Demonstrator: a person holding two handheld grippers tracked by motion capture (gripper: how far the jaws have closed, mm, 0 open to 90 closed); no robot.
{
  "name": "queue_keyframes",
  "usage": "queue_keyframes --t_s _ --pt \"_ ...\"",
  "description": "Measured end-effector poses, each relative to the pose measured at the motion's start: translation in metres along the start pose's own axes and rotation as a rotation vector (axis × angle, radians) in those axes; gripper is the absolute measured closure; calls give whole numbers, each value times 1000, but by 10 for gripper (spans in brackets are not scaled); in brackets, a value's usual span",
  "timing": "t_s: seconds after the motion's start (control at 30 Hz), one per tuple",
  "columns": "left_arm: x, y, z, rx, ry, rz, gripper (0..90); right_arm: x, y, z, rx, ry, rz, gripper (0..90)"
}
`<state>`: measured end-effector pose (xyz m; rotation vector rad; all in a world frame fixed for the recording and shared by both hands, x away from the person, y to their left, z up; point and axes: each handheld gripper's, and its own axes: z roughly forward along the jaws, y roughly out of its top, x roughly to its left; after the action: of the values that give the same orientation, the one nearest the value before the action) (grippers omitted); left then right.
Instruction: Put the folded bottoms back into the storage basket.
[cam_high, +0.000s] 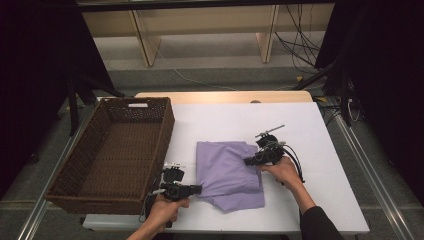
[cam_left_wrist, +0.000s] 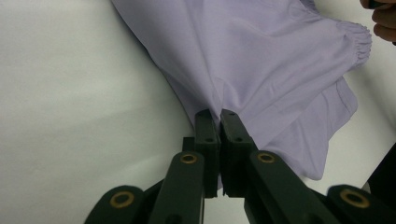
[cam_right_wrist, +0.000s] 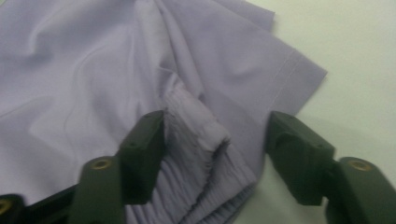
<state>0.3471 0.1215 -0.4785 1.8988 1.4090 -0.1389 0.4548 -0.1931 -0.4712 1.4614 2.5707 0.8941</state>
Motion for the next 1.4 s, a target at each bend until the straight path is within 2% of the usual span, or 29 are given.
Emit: queue_keyframes --t_s 0.1,0.13,0.17,0.27,0.3,0.33,0.4,0.47,0.77,0.97,1.0,1.17,1.4 --pt "0 0 0 3 0 5 868 2 0 0 3 12 2 506" --pt "0 0 0 3 0 5 868 2 0 0 3 12 2 506" --pt "0 0 0 2 1 7 868 3 -1 0 6 18 3 560" --pt "0 -1 0 3 2 14 868 3 -2 1 7 33 3 634" --pt "0 -1 0 3 2 14 868 3 -2 1 7 33 3 634" --pt "-1 -1 0 1 4 21 868 3 -2 0 4 41 9 706" --pt "-1 -1 0 -1 3 23 868 3 -3 -1 -9 45 7 763" --pt "-1 -1 0 -1 4 26 870 3 -3 -2 -14 49 4 787" --pt "-2 0 -4 -19 0 38 877 9 -1 -5 -28 38 -22 804" --pt "-5 2 -10 -40 -6 52 879 10 1 -12 -56 49 -25 807" --pt "-5 2 -10 -43 -5 57 879 11 2 -15 -73 53 -31 808" --pt "-7 2 -12 -53 -9 63 879 13 4 -20 -87 59 -24 808" --pt "-11 6 -22 -82 -19 80 880 17 7 -31 -129 72 -30 809"
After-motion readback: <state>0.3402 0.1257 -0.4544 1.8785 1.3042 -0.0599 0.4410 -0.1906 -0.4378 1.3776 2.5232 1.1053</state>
